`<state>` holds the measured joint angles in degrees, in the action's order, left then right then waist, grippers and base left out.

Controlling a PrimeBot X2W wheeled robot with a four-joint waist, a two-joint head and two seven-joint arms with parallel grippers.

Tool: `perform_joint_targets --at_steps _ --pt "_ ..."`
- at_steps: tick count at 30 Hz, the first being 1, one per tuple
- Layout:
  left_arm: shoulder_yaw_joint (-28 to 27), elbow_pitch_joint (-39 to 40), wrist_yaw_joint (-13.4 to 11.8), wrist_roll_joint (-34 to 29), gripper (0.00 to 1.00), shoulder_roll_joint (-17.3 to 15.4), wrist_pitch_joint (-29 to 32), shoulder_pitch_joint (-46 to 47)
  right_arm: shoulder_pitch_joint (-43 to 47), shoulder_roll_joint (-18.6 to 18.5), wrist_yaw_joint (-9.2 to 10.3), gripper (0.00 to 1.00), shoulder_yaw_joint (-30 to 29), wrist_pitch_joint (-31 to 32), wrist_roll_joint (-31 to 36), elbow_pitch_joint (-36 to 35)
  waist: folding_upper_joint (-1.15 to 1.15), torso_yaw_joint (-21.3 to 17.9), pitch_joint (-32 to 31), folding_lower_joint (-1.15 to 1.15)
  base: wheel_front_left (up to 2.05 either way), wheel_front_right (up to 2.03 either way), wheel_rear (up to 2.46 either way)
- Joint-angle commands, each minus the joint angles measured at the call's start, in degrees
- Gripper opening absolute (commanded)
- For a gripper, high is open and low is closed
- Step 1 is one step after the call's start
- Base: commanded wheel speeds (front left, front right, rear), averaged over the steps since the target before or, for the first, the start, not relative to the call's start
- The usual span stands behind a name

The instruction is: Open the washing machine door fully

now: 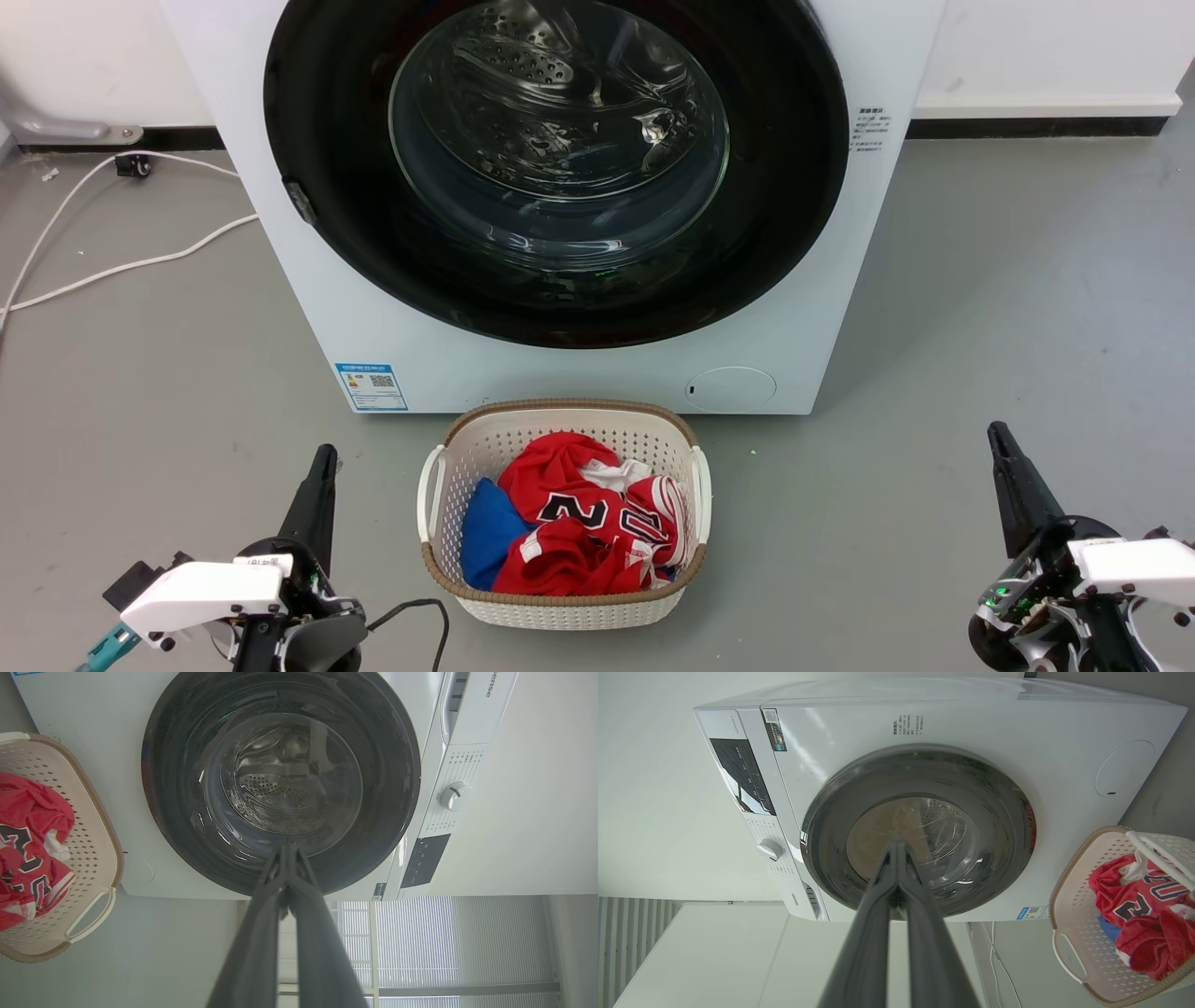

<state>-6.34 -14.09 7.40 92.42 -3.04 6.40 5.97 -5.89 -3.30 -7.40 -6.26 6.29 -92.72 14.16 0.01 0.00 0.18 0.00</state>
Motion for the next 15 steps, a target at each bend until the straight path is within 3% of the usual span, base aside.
perform_joint_targets --at_steps 1,15 --pt "-0.25 -0.03 0.17 -0.28 0.00 0.09 0.16 0.44 -0.68 0.22 -0.17 0.00 -0.06 0.09 0.24 0.09 -0.01 0.00 0.00 0.00 0.00 0.00 0.00" --pt "-0.27 -0.03 0.17 -0.27 0.00 0.12 0.19 0.44 -0.70 0.27 -0.17 0.00 -0.14 0.17 0.34 0.09 -0.01 0.00 0.00 0.00 0.00 0.00 0.00"
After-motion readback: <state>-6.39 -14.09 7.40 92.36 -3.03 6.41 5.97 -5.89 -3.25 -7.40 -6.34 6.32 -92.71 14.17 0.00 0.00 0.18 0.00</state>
